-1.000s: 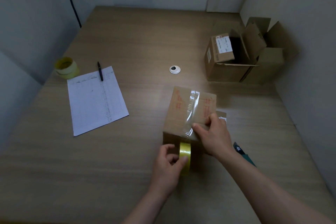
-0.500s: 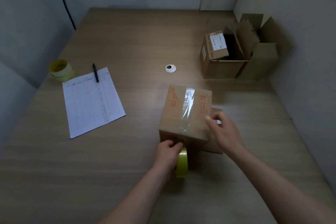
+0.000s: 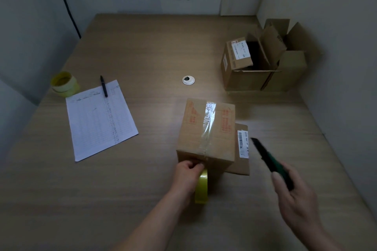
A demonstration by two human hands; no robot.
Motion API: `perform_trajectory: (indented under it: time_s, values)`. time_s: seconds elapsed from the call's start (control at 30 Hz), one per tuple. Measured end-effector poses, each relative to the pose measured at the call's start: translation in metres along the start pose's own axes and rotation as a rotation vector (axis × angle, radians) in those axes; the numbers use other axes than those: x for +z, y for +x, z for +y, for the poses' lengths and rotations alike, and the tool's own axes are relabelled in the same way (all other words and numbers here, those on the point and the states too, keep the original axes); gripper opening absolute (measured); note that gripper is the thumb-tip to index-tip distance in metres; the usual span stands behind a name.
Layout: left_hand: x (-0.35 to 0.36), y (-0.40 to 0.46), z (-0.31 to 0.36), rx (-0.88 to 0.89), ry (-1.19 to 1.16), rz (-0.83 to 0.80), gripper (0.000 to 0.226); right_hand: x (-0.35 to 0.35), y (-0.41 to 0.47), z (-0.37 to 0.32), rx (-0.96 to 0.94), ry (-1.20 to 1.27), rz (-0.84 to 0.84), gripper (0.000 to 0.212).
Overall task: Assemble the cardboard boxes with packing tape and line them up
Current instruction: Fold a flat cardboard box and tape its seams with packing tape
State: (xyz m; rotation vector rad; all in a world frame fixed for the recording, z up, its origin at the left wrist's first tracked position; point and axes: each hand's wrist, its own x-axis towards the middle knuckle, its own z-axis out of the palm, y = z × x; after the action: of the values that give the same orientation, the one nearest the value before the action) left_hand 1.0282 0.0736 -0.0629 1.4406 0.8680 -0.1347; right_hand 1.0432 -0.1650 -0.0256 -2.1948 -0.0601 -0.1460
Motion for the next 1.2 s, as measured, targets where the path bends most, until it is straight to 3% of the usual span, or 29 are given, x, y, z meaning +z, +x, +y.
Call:
perform_trajectory:
  time_s: [0.07,0.17,0.4,0.6,0.7,0.87,0.93,1.0,1.07,1.13,1.2]
  values:
    - [-0.001,-0.001,0.001,0.018,0.029,0.003,0.02,0.002,-0.001,-0.026,-0.293,-0.126,-0.153,0.027]
    - [-0.002,-0.003,0.005,0.025,0.076,-0.007,0.023,0.015,0.004,-0.036,-0.481,-0.332,-0.244,0.031]
    - [-0.005,-0.005,0.007,0.02,0.146,-0.005,0.023,0.044,0.005,-0.03,-0.509,-0.503,-0.282,0.029]
    - [-0.005,-0.004,0.003,-0.026,0.154,0.026,0.042,0.044,0.007,-0.012,-0.506,-0.544,-0.312,0.028]
    - [-0.007,-0.002,0.0,-0.015,0.136,0.01,0.037,0.024,-0.006,0.029,-0.399,-0.533,-0.322,0.035]
    - [-0.014,-0.003,-0.006,-0.012,0.108,-0.053,0.022,-0.006,-0.02,0.095,0.121,-0.598,-0.189,0.041]
    - [-0.016,-0.004,-0.007,-0.011,0.123,-0.083,0.022,0.001,-0.01,0.091,0.197,-0.613,-0.167,0.057]
    - [-0.019,-0.007,-0.006,0.006,0.151,-0.117,0.021,0.017,0.009,0.052,0.104,-0.524,-0.096,0.071]
    - [-0.024,-0.01,-0.005,0.032,0.191,-0.139,0.021,0.041,0.03,-0.004,-0.179,-0.412,-0.072,0.074]
    - [-0.028,-0.014,-0.005,0.051,0.221,-0.155,0.018,0.07,0.048,-0.051,-0.463,-0.484,-0.175,0.076]
    - [-0.034,-0.019,-0.003,0.062,0.215,-0.157,0.015,0.099,0.06,-0.07,-0.528,-0.602,-0.341,0.079]
